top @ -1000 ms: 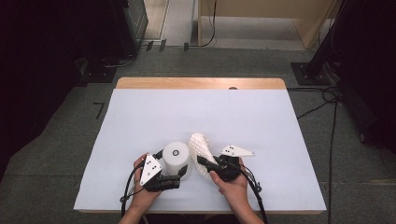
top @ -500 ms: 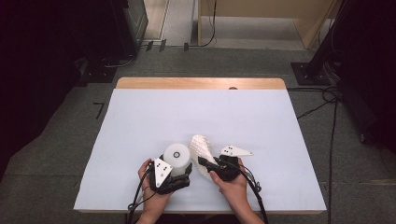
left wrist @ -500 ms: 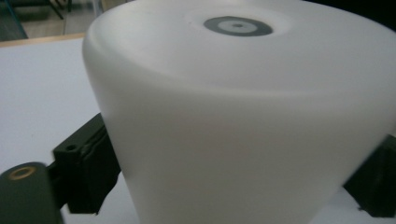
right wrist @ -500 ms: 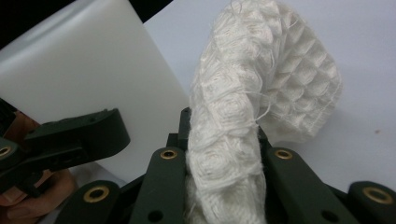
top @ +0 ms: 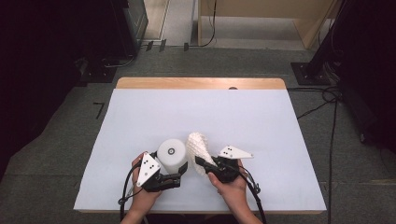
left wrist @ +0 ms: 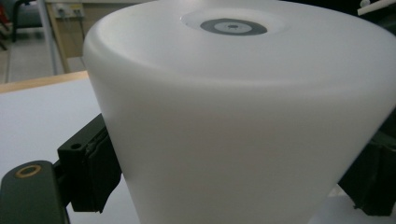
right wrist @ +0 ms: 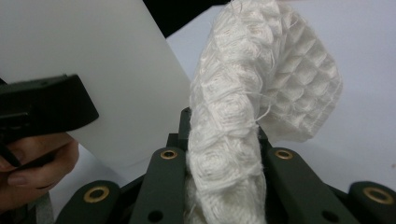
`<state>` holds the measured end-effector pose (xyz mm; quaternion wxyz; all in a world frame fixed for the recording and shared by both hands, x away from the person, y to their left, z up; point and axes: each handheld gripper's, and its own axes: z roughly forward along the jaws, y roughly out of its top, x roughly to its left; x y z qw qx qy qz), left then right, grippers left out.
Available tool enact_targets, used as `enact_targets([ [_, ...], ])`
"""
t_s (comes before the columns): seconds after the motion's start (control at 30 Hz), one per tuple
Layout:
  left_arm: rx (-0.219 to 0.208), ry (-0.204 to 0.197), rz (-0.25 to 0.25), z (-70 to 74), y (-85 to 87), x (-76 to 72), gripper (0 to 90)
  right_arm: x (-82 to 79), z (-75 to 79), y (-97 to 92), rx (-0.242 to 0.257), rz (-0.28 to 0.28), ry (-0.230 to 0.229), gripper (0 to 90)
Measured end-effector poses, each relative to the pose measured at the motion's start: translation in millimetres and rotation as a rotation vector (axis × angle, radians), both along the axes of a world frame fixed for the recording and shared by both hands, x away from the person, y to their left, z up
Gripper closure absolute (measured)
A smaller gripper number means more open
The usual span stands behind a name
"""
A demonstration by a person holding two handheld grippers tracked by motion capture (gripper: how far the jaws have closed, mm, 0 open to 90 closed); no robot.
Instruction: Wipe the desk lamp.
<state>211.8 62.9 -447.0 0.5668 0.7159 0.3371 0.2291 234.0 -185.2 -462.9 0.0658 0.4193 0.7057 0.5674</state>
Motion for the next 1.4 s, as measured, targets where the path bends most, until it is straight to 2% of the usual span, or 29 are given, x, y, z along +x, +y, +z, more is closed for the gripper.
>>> enact_targets([
  [0.2, 0.040, 0.003, -0.039, -4.4, -8.2, -1.9, 8.9, -10.3, 21.5, 2.9, 0.016, 0.026, -0.068, 77.1],
  [0.3, 0.042, 0.004, -0.035, -4.9, -6.6, -0.6, 8.9, -15.6, 35.5, -0.7, 0.061, 0.039, -0.113, 77.1],
  [0.4, 0.040, 0.005, -0.029, -4.4, -5.4, 0.1, 8.9, -16.6, 36.5, 0.8, 0.044, 0.050, -0.134, 77.2],
  [0.5, 0.042, 0.001, -0.028, -3.7, -4.5, 0.0, 8.9, -12.2, 22.5, 3.9, 0.009, 0.042, -0.097, 77.3],
  [0.57, 0.050, -0.003, -0.027, -4.0, -4.5, 0.2, 8.9, -7.7, 12.3, 6.0, -0.018, 0.041, -0.043, 77.3],
  [0.63, 0.066, -0.007, -0.028, -5.5, -3.9, 0.9, 8.9, -3.4, 7.5, 6.7, -0.018, 0.063, 0.005, 77.3],
  [0.7, 0.093, -0.016, -0.012, -7.0, -4.4, 1.7, 8.9, -3.0, 10.2, 4.9, -0.010, 0.065, 0.000, 77.2],
  [0.83, 0.174, -0.035, 0.037, -12.3, -7.3, 3.5, 8.9, -6.0, 29.7, -5.1, 0.032, 0.043, -0.067, 77.3],
  [0.9, 0.219, -0.051, 0.062, -15.1, -11.1, 3.7, 8.9, -10.4, 42.3, -9.2, 0.038, 0.026, -0.106, 77.3],
  [0.97, 0.254, -0.062, 0.072, -16.9, -15.5, 3.1, 8.9, -17.4, 53.6, -8.7, 0.007, -0.004, -0.173, 77.3],
  [1.0, 0.264, -0.065, 0.070, -17.5, -17.9, 2.6, 8.9, -19.9, 57.3, -6.9, -0.010, -0.008, -0.192, 77.3],
  [1.1, 0.310, -0.089, 0.071, -20.2, -28.6, -0.9, 9.0, -22.3, 57.7, 5.3, -0.044, 0.024, -0.165, 77.7],
  [1.13, 0.333, -0.101, 0.069, -21.4, -31.7, -2.4, 9.0, -23.6, 57.2, 7.9, -0.045, 0.034, -0.159, 77.9],
  [1.2, 0.351, -0.111, 0.062, -23.9, -36.1, -4.3, 9.0, -27.4, 58.2, 13.6, -0.038, 0.073, -0.150, 78.1],
  [1.23, 0.359, -0.113, 0.056, -24.5, -37.2, -4.6, 8.9, -29.0, 59.3, 15.8, -0.018, 0.103, -0.152, 78.1],
  [1.3, 0.360, -0.116, 0.048, -25.1, -39.4, -5.8, 9.0, -31.2, 61.4, 21.2, 0.023, 0.176, -0.137, 78.2],
  [1.37, 0.352, -0.117, 0.041, -24.8, -40.3, -6.9, 9.0, -31.0, 61.0, 25.7, 0.005, 0.197, -0.130, 78.3],
  [1.4, 0.345, -0.112, 0.036, -24.8, -40.0, -6.9, 8.9, -29.1, 59.8, 24.7, 0.012, 0.199, -0.114, 78.3],
])
